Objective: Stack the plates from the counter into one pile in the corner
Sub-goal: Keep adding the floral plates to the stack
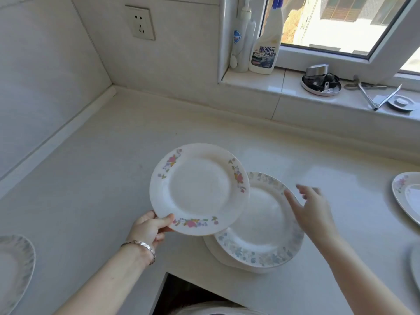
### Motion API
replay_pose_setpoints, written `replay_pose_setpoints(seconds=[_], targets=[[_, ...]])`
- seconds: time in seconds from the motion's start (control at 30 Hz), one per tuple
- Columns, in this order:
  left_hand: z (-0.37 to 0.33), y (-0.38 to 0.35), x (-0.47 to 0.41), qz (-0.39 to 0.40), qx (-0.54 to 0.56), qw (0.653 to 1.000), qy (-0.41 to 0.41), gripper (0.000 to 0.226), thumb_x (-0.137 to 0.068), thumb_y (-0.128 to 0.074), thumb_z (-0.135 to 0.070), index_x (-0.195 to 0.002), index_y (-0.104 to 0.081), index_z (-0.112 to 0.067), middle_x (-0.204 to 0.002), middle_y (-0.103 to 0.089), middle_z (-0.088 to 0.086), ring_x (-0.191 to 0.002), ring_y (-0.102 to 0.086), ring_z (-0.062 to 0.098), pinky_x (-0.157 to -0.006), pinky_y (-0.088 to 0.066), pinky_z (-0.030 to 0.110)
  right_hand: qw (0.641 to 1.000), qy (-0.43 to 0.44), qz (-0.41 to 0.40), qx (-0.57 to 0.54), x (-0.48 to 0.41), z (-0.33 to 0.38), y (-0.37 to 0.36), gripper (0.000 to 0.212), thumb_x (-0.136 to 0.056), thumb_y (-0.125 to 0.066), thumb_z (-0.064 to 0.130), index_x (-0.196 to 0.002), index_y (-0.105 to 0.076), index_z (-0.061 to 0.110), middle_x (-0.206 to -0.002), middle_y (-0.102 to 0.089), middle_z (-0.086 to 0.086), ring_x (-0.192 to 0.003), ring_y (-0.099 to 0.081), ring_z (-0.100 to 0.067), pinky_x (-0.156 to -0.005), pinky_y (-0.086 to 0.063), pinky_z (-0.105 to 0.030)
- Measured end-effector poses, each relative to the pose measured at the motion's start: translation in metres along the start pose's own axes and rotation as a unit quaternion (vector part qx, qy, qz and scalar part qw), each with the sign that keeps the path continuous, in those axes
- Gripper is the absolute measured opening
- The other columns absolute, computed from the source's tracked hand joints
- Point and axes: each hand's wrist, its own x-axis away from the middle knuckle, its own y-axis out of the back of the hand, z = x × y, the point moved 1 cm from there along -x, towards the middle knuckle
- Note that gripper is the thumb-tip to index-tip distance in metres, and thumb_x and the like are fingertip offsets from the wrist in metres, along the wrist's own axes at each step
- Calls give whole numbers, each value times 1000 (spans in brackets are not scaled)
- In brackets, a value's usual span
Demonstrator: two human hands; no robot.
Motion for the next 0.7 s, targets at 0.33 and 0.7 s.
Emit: replay_pose_setpoints(seconds=[0.33, 0.7], targets=[[3, -74, 12, 156, -305, 938, -57, 17, -82, -62, -5, -70, -53, -13, -53, -63, -4, -32, -54, 1, -32, -36, 12, 991, -39, 5, -129, 6, -2, -2, 28, -84, -60, 35, -105, -60, 16, -95, -70, -9, -87, -65, -32, -77, -54, -45], [17, -89, -8, 165, -558, 813, 2, 23, -72, -62, -32, -67, -46, -17, -60, -51, 1, -48, -51, 16, -49, -43, 21, 992, -100, 5, 72, 7, -38, -15, 42, -83, -52, 50, -116, -53, 25, -111, -67, -7, -105, -60, -30, -81, -47, -35]])
